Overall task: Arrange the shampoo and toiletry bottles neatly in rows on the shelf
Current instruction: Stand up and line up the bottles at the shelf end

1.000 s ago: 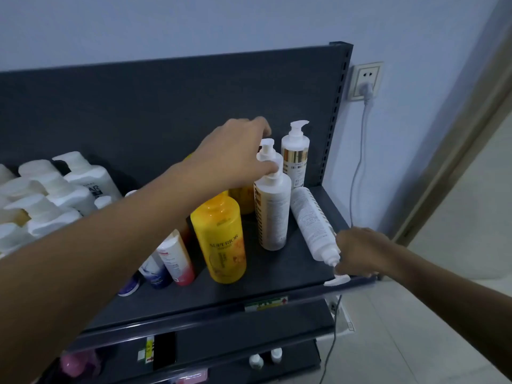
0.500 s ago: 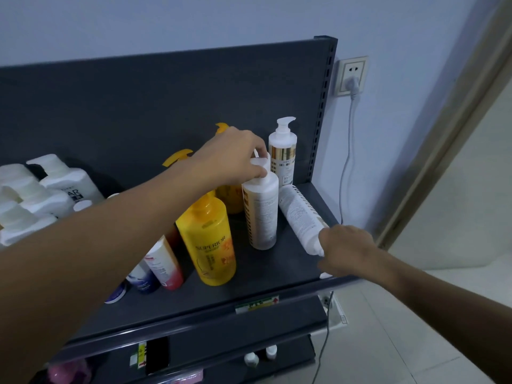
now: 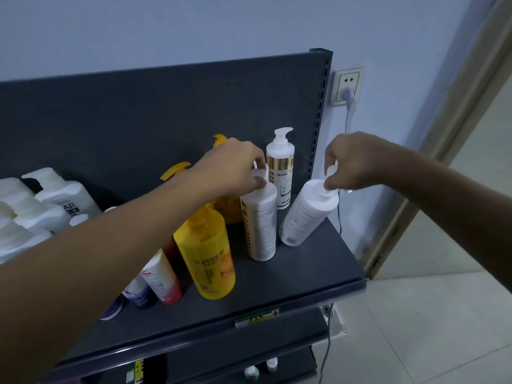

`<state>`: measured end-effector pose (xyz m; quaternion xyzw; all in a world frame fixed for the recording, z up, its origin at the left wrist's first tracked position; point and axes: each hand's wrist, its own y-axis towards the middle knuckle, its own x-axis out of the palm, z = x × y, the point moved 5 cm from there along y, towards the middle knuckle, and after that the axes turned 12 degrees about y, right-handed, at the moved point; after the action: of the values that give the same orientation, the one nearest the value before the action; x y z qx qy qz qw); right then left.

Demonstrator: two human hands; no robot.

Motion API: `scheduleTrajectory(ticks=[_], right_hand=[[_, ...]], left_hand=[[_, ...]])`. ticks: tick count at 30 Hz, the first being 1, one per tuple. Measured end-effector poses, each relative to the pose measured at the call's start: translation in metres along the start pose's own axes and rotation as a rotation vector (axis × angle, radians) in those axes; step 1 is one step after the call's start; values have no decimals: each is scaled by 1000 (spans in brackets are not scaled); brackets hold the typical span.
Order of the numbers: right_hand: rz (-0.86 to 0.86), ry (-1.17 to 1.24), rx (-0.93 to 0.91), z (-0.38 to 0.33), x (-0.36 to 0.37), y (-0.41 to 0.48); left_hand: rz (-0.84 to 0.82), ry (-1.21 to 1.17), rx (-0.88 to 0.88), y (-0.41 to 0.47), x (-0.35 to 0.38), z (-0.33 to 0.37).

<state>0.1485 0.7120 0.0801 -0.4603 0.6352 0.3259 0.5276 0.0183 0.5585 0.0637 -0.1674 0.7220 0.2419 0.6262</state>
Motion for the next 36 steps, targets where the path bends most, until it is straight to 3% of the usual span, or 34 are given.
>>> scheduleTrajectory(ticks=[5, 10, 16, 22, 32, 36], right_hand=[[65, -59, -329, -7, -15, 10], [188, -53, -497, -11, -3, 9], [182, 192, -359, -21, 12, 7], [345, 191, -84, -15, 21, 11], [316, 364, -265, -14, 6, 0], [170, 394, -416, -8, 4, -7]], left_hand=[[-12, -54, 6, 0, 0, -3], [-7, -75, 2, 1, 2, -2], [-5, -101, -5, 2, 3, -4], [7, -119, -9, 0, 2, -3], [74, -43, -9, 10, -4, 15], [87, -66, -20, 19, -4, 19]])
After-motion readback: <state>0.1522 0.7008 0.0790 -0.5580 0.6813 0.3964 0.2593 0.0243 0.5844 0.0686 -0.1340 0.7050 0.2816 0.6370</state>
